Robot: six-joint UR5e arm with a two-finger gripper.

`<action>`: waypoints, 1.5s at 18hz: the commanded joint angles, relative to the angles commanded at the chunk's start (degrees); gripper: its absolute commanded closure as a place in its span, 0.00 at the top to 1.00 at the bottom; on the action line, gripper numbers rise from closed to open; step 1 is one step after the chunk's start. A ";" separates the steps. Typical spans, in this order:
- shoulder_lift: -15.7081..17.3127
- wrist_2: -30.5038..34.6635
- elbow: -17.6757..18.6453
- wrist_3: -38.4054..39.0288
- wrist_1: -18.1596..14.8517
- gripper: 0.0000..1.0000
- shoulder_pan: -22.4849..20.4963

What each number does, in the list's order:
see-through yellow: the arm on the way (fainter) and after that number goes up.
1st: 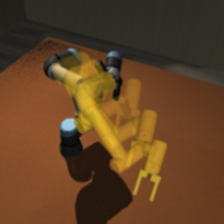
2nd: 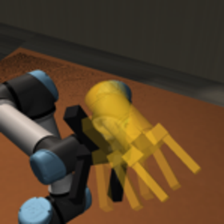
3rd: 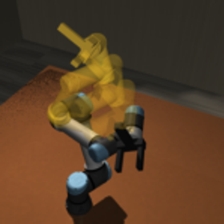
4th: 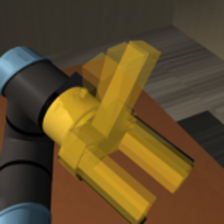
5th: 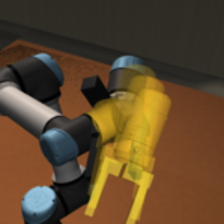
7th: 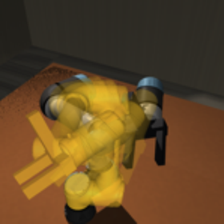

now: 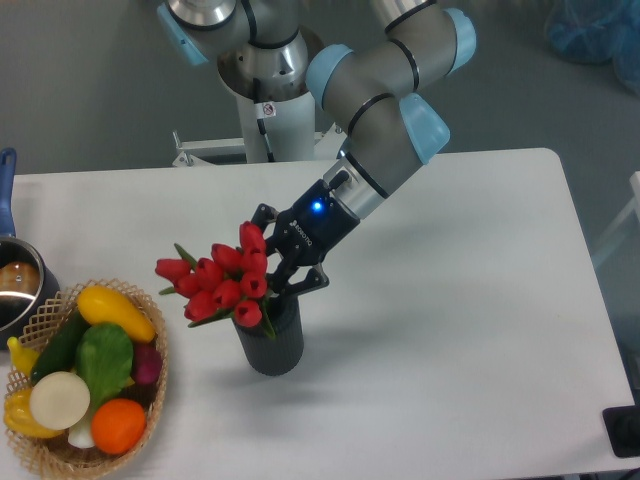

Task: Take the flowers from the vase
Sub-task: 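Adjust the grip on the tulip bunch, tilting it upright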

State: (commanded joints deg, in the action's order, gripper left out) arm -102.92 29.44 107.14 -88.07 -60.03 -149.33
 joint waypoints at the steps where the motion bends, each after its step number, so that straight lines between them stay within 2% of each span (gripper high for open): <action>1: 0.00 0.09 0.00 0.09 -0.44 0.33 -0.09; 7: 0.09 -0.44 0.00 0.53 -0.53 0.33 -0.61; 12: 0.44 -7.46 -0.09 2.89 -0.44 0.33 -1.23; 16: 0.79 -10.01 -0.09 3.43 -0.18 0.33 -1.49; 21: 1.41 -10.81 -0.26 3.60 -0.18 0.33 -1.85; 27: 3.51 -11.87 -1.76 8.43 -0.18 0.33 -2.55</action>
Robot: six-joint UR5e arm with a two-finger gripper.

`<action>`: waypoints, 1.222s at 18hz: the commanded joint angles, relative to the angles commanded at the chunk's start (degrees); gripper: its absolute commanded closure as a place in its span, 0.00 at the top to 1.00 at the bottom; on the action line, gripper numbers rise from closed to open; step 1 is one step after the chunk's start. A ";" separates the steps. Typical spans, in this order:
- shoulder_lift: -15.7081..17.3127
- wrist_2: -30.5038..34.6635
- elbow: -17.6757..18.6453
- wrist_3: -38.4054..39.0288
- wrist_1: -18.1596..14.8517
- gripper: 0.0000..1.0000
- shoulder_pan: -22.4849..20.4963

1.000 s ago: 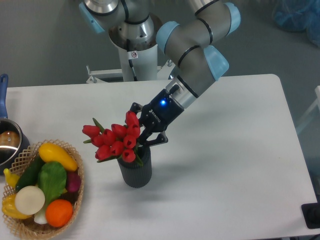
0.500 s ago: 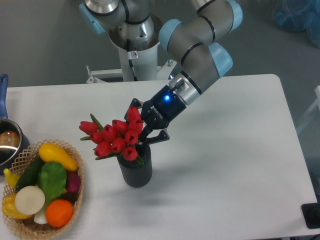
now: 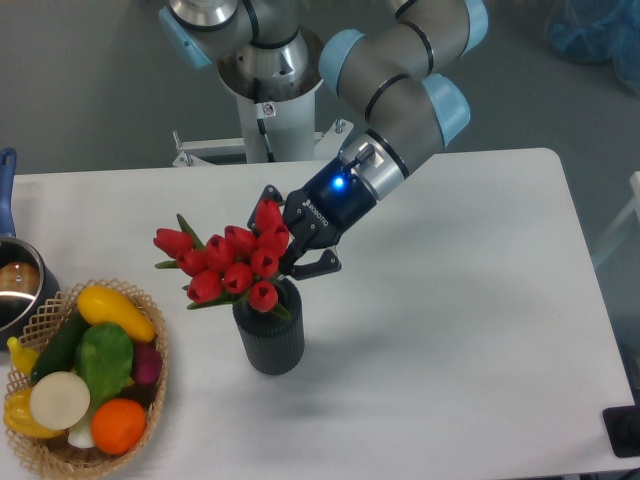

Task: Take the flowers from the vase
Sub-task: 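Adjust the grip on the tulip bunch, tilting it upright, then lift the tulip bunch straight up out of the black vase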

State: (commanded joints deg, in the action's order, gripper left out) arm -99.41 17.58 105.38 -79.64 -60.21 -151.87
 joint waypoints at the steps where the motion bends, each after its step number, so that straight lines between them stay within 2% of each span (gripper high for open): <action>1: 0.26 0.00 -0.18 0.18 0.00 0.33 0.00; 10: 3.69 -0.35 -1.32 5.01 0.00 0.33 -0.18; 17: 5.71 -4.83 -1.50 7.21 0.00 0.33 -0.18; 22: 6.86 -4.92 -1.76 9.23 0.00 0.33 -1.06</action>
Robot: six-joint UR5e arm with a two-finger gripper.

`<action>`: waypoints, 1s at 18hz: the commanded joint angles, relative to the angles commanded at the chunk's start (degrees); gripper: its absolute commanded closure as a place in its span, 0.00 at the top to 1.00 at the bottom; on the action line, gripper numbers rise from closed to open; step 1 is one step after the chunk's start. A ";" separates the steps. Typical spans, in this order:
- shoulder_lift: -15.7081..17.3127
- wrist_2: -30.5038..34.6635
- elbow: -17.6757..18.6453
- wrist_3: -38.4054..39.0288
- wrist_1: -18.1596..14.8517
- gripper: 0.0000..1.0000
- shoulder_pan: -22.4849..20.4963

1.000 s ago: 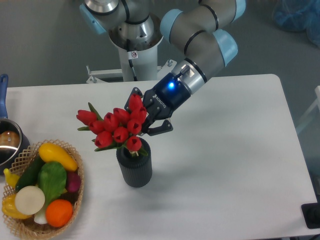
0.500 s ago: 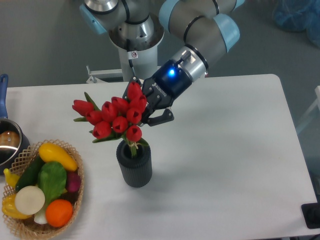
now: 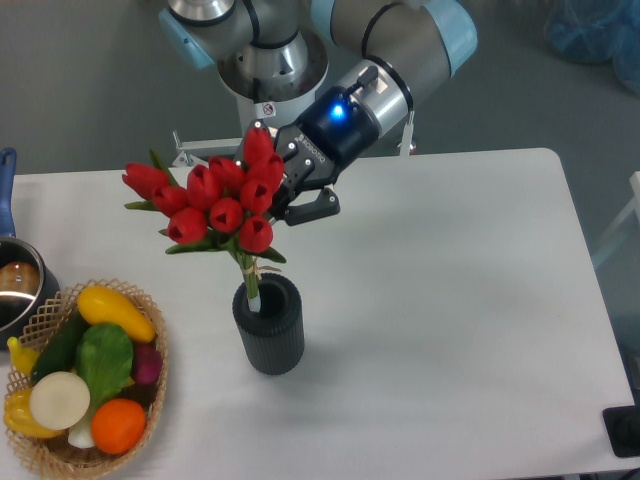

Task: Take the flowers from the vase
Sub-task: 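Lift the tulip bunch straight up out of the black vase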

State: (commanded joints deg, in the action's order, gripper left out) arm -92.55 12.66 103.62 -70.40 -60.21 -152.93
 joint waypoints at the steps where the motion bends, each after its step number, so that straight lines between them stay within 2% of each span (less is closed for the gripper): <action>1: 0.26 0.00 0.00 0.35 0.00 0.33 -0.09; 11: 2.73 -1.23 -0.88 4.14 -0.09 0.33 -3.69; 14: 2.64 -1.23 -0.97 4.05 0.00 0.33 -5.62; 18: 2.64 -0.71 -0.97 4.14 0.00 0.33 -10.27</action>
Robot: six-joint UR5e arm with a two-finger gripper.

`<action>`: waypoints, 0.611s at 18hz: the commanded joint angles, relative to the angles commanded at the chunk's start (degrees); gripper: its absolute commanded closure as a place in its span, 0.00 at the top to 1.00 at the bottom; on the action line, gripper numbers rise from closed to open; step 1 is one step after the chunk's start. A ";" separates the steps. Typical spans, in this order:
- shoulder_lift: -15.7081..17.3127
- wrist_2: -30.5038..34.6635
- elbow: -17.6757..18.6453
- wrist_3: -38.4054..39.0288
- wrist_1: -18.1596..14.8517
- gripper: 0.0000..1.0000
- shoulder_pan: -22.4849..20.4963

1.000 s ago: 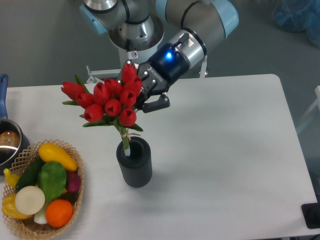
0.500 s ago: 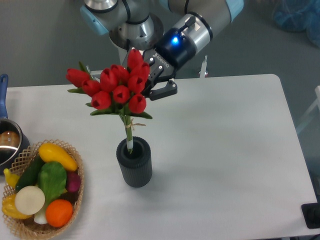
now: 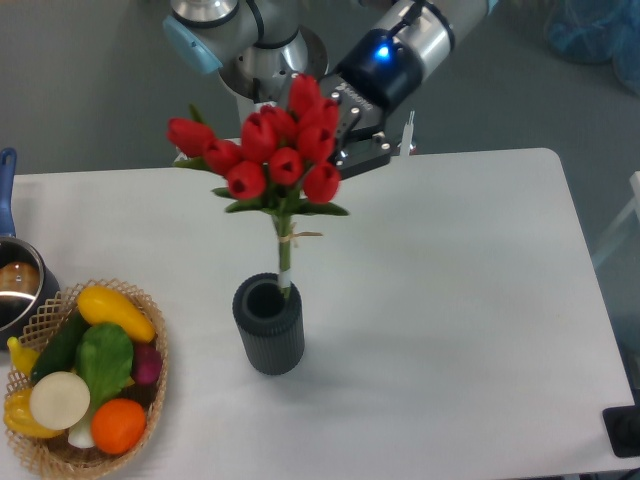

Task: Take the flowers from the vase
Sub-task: 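Carry the held tulips up and away from the vase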

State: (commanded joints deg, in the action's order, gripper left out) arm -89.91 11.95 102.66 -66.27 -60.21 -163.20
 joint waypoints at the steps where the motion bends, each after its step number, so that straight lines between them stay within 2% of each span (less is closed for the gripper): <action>1: 0.09 0.35 -0.09 -0.09 -0.09 0.33 -1.23; 5: 0.09 1.05 0.09 -0.44 0.09 0.33 -7.21; 9: -0.78 6.32 -0.35 -3.94 0.35 0.33 -10.81; 11: -2.19 6.77 -0.53 -5.88 0.35 0.33 -11.61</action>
State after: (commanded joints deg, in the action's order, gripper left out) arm -92.10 18.72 102.13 -72.15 -59.85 -174.81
